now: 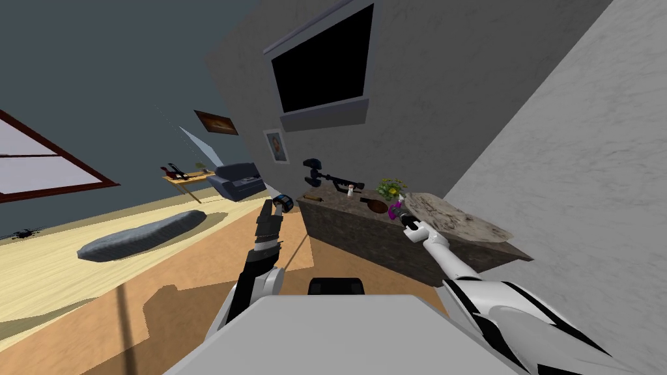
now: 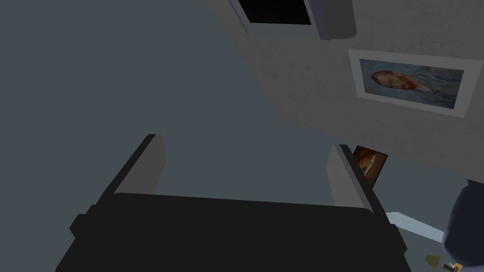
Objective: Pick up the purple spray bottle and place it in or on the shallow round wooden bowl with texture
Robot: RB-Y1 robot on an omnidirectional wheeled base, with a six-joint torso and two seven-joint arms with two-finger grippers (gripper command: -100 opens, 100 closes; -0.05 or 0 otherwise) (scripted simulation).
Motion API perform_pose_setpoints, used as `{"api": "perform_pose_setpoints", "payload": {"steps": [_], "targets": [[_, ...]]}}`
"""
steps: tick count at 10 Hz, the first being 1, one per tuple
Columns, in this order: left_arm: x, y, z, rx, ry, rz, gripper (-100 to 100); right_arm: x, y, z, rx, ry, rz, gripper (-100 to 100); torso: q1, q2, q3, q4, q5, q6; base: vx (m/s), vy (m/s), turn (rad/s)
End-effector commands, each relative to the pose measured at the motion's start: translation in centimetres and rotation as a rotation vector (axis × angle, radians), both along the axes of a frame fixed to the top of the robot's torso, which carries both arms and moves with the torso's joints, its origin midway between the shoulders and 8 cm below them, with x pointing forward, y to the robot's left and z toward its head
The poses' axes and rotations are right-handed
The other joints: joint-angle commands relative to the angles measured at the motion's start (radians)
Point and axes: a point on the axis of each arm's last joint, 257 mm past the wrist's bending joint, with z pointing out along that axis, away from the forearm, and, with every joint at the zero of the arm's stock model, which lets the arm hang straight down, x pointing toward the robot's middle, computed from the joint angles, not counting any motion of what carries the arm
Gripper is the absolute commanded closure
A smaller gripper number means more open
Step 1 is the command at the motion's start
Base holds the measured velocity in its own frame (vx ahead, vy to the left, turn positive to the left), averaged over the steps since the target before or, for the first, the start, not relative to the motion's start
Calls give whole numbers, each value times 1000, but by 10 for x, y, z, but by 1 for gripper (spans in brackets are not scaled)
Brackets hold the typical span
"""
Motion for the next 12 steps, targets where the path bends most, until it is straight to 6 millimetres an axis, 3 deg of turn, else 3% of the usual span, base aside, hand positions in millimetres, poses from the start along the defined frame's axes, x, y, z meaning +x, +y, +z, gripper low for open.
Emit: {"api": "perform_pose_setpoints", "payload": {"steps": [1, 3, 5, 6, 8, 9, 10, 12], "targets": [[0, 0, 0, 0, 0, 0, 0, -14, -15, 5, 32, -27, -35, 100, 0, 0, 0, 0, 0, 0, 38, 22, 179], [0, 0, 0, 0, 0, 0, 0, -27, -15, -4, 26, -14, -29, 100, 1, -5, -3, -1, -1, 0, 56, 22, 37], [0, 0, 0, 0, 0, 0, 0, -47, -22, -26, 24, 26, -42, 100, -2, -2, -3, -4, -3, 2, 15, -1, 7], [0, 0, 0, 0, 0, 0, 0, -51, -33, -4, 43, -31, -62, 100, -5, -1, -4, -7, -7, 5, 56, 25, 136], [0, 0, 0, 0, 0, 0, 0, -68, -35, -15, 37, -11, -62, 100, -5, -4, -6, -7, -7, 4, 50, 18, 52], [0, 0, 0, 0, 0, 0, 0, -85, -41, -32, 35, 23, -76, 100, -6, -3, -5, -8, -8, 4, 14, 0, 3], [0, 0, 0, 0, 0, 0, 0, -89, -48, -6, 45, -40, -82, 100, -8, -1, -5, -9, -10, 6, 50, 19, 159], [0, 0, 0, 0, 0, 0, 0, -114, -56, -24, 39, -1, -99, 100, -8, -4, -7, -11, -11, 5, 56, 14, 55]]}}
